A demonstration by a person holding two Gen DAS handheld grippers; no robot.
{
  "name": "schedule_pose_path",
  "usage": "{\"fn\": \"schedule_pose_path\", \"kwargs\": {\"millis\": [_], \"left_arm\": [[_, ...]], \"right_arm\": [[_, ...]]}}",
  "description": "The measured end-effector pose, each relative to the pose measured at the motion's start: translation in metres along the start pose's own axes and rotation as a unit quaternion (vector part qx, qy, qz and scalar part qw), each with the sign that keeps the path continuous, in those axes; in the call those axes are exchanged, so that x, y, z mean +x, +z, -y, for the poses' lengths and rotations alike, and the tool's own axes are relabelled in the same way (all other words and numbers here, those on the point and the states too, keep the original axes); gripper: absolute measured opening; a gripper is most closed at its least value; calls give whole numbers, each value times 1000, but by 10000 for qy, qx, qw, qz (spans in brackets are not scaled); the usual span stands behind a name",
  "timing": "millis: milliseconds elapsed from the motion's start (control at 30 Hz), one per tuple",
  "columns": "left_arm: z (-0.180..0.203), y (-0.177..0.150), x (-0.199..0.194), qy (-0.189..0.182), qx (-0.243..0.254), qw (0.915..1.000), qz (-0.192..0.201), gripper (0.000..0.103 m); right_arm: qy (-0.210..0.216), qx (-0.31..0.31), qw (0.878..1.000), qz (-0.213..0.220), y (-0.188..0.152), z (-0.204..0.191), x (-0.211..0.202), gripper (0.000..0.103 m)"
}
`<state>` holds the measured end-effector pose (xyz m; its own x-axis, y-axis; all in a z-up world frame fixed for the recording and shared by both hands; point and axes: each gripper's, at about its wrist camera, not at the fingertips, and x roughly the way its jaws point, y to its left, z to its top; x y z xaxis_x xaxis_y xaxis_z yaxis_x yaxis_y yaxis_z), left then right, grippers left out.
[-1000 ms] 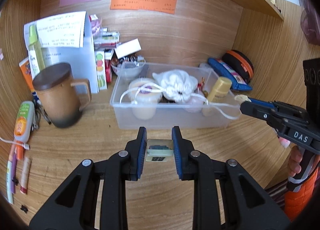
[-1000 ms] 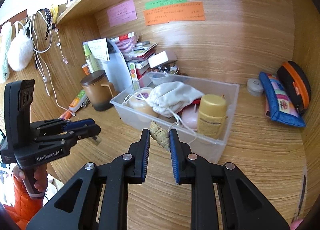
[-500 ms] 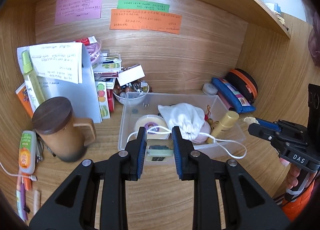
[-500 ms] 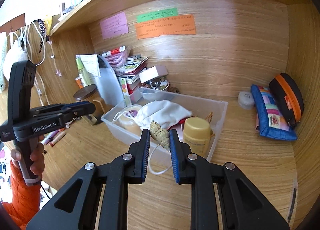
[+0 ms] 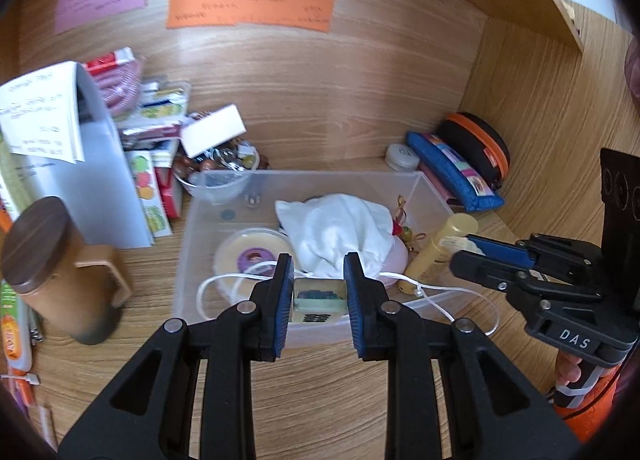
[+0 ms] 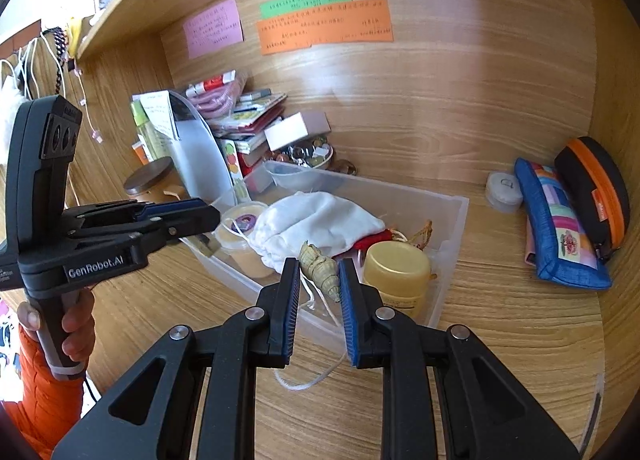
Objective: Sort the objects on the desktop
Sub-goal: 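Carry the tile and seashell over the clear box with both tools, then open both tools to drop the tile and seashell into the box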
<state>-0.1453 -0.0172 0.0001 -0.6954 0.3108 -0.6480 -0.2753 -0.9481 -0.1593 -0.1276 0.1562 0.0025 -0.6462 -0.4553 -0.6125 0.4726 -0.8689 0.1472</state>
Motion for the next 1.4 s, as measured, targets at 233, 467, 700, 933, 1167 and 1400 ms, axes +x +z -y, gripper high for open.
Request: {"fn": "schedule_pose_path", "kwargs": {"millis": [233, 467, 700, 933, 1167, 1400], "left_arm": [[7, -1, 13, -75, 109, 9999, -109, 25], [8, -5, 29, -121, 149, 9993, -321, 24], [6, -6, 40, -156, 143, 9990, -403, 24], [6, -9, 49, -210, 137, 9985, -495, 24], [7, -9, 47, -156, 136, 9986, -478, 24], [7, -10, 43, -73, 172, 9989, -436, 24]], "right_arm": [[-7, -45, 9998, -211, -4, 0, 20, 18], [-50, -211, 9992, -344, -3, -4, 35, 18], [-139, -375, 9981, -471, -3, -9, 51, 18], [-202, -408, 9974, -554, -4, -6, 60, 18], [-303, -574, 9963, -569, -3, -10, 62, 18], [-292, -565, 9965, -543, -4, -11, 55, 22]]}}
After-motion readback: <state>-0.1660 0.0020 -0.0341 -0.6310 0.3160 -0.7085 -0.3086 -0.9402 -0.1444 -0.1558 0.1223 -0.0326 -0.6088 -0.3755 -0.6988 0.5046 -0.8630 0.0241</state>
